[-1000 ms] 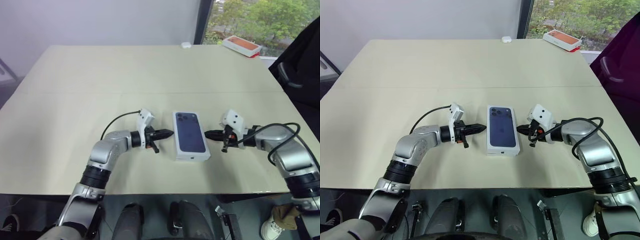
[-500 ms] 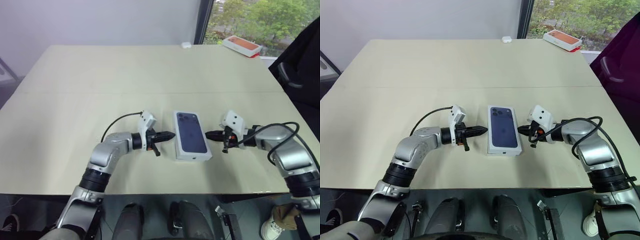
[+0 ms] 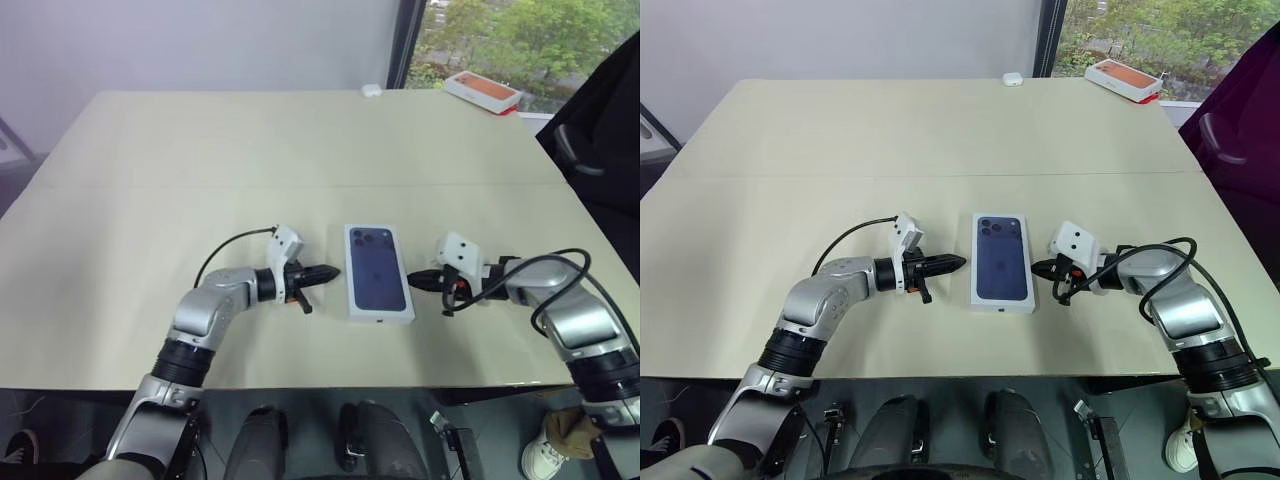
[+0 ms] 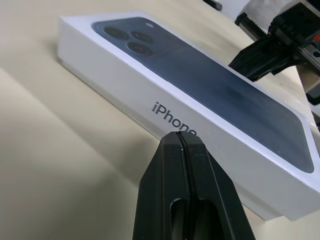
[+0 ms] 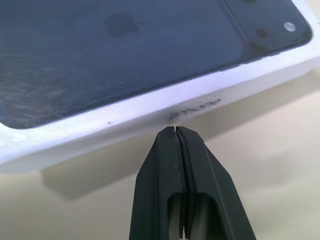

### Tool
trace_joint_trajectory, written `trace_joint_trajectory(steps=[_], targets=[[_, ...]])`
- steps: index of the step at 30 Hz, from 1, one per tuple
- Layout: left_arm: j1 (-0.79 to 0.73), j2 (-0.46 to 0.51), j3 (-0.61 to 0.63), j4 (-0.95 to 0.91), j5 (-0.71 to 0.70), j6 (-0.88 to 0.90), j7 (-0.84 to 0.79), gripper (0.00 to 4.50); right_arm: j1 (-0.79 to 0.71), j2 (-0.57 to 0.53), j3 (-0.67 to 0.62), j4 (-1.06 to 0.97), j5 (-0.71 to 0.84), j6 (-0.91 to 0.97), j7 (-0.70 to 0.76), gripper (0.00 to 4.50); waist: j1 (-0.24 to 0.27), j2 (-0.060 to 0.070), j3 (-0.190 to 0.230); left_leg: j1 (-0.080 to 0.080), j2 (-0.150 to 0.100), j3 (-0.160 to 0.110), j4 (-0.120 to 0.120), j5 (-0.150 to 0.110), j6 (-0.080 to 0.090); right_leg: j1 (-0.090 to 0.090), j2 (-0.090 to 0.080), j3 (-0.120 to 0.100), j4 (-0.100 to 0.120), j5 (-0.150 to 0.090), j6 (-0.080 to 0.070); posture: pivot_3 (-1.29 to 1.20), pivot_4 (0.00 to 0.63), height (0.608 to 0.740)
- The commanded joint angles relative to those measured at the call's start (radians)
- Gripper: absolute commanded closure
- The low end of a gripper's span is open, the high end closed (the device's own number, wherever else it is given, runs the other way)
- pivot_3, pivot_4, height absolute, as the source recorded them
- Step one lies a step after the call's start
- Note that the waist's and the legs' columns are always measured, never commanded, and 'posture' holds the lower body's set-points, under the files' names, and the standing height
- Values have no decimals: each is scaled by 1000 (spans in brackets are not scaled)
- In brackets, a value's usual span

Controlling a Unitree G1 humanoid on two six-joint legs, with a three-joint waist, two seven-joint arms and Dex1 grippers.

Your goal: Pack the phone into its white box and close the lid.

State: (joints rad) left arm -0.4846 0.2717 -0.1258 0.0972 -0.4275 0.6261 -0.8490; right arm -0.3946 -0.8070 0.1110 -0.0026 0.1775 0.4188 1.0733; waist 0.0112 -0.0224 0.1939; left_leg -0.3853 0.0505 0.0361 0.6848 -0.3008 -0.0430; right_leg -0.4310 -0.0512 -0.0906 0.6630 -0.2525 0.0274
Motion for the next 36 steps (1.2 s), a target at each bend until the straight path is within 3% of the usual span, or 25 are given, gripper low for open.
trace_joint_trajectory(steps=[1, 9, 16, 23, 30, 36], targets=[[-115, -53, 96, -11, -58, -21, 58, 4500, -135, 56, -110, 38, 82, 94, -74, 4451, 0, 0, 0, 0, 0, 0, 0, 0, 0, 0, 0, 0, 0, 0, -1, 0, 150, 740], [-276, -165, 74, 234, 19, -177, 76, 4500, -238, 156, -98, 107, 82, 101, -142, 4451, 1, 0, 0, 4, 0, 0, -1, 1, -1, 4, 0, -1, 0, 1, -2, 0, 150, 740], [-288, -178, -64, 414, 163, -256, 3, 4500, -178, 190, -6, 124, 1, 44, -164, 4451, 1, 0, 0, 1, 0, 0, -1, 1, -1, 0, 0, -2, 0, 1, -2, 0, 150, 740], [-171, -49, -160, 240, 163, -156, -185, 4500, -36, 97, 9, -58, 81, 108, -10, 4451, -1, 0, 0, 3, 1, 0, -1, 1, -1, 2, 1, -2, 0, 1, -2, 0, 150, 740], [-63, 52, -173, 32, 93, -52, -294, 4500, 60, -4, -1, -165, 174, 159, 125, 4451, 1, 0, 0, 9, 1, 0, -2, 1, -1, 7, 1, 0, 0, 0, -1, 0, 150, 740], [-49, 56, -57, -9, 67, -73, -189, 4500, 37, 13, -49, -142, 220, 176, 101, 4451, -1, 0, 0, 10, 1, -1, -2, 1, -1, 7, 1, 3, 0, -1, 2, 0, 150, 740]])
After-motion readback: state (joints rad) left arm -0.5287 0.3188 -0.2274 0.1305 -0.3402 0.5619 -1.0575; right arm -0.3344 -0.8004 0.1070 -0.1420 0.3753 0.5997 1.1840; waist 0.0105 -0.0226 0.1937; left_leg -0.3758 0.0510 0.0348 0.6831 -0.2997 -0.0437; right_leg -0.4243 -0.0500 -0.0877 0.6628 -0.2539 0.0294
